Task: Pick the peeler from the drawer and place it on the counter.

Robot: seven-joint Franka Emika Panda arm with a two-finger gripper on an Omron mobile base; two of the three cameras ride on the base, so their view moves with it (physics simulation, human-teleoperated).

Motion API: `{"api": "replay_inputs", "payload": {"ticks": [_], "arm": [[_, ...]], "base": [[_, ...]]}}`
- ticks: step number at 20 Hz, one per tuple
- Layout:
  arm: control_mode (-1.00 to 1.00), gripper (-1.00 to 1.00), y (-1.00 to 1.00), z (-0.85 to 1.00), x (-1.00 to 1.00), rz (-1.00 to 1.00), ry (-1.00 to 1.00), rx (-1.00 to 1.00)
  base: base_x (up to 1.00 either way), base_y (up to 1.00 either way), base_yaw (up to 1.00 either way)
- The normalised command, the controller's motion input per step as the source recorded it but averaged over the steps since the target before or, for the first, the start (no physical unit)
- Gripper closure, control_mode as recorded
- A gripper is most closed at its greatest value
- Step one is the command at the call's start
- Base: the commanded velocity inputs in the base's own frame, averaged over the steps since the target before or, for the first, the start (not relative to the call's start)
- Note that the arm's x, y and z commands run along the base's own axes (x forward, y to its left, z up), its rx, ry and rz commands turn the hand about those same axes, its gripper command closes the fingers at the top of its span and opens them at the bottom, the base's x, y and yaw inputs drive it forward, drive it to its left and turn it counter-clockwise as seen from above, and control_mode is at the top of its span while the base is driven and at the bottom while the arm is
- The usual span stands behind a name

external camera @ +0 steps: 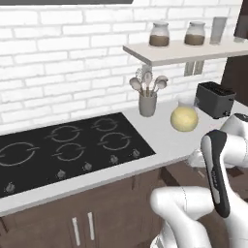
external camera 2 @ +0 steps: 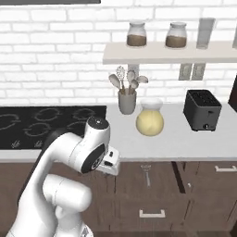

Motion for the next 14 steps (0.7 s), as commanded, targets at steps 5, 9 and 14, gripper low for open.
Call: {"api": "replay_inputs", "payload": {"ticks": [5,9,14], "arm": [[1.00,-1.00,0.00,0.00,0.00,0.00,0.00,0.00],[1.00,-1.00,0.00,0.00,0.00,0.00,0.00,0.00],[1.00,-1.00,0.00,0.00,0.00,0.00,0.00,0.00]], "base": [[-0.27,0.32,-0.82],[0.00,0.36,-0.85],[0.04,0.73,-0.70]]}}
